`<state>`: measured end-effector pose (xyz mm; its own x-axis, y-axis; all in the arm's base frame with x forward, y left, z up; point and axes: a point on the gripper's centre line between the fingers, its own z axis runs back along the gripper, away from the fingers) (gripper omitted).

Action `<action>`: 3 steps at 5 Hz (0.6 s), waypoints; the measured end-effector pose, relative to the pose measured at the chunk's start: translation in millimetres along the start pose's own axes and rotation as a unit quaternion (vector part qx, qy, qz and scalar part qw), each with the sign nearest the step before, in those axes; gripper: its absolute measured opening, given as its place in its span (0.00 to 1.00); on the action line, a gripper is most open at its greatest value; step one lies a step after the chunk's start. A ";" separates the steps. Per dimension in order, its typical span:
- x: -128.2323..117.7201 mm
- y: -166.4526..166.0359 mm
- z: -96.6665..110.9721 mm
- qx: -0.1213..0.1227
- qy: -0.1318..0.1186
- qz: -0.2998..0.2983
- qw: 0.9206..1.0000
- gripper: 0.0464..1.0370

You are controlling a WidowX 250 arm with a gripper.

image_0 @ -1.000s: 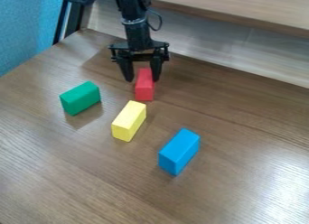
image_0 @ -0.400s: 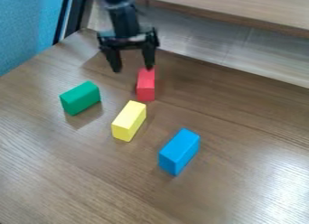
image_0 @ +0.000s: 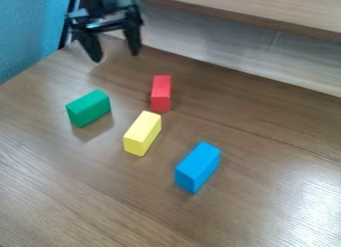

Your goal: Move the red block from the green block

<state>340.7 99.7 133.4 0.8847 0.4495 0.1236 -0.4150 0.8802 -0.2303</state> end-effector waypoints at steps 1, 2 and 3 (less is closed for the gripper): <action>-11.0 25.2 11.4 0.002 0.003 0.017 1.000 0.96; -17.8 50.1 17.9 0.011 0.002 0.039 0.999 0.96; -21.3 65.1 23.3 0.026 -0.003 0.047 0.999 0.96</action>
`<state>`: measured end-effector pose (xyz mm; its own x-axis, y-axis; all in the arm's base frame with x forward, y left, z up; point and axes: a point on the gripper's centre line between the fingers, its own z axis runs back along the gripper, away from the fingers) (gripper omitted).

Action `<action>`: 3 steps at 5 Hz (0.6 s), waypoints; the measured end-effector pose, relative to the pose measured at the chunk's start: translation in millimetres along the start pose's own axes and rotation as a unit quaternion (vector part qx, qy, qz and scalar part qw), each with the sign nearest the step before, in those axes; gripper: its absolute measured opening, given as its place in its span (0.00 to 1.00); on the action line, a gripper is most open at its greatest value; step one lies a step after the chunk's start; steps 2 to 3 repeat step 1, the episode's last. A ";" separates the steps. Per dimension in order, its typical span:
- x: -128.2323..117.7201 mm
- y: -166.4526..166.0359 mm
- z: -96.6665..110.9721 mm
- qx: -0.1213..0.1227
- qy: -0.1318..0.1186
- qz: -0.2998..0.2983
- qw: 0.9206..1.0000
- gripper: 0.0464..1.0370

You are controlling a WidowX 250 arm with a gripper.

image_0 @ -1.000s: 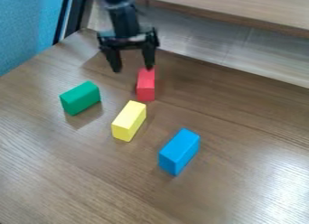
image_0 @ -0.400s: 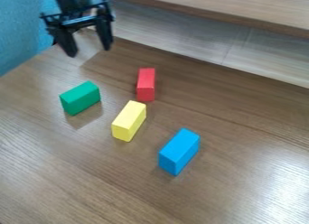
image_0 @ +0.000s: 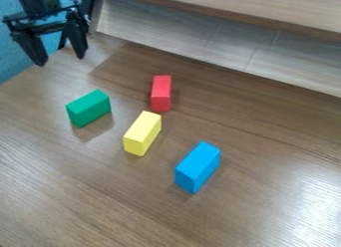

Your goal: Move the red block from the green block

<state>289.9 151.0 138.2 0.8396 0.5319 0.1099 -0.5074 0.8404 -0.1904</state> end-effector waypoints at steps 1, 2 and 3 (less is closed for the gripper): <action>-1.6 8.9 7.3 0.009 -0.011 0.002 1.000 0.96; -1.6 8.9 7.3 0.009 -0.011 0.002 1.000 0.96; -1.6 8.9 7.3 0.009 -0.011 0.002 1.000 0.96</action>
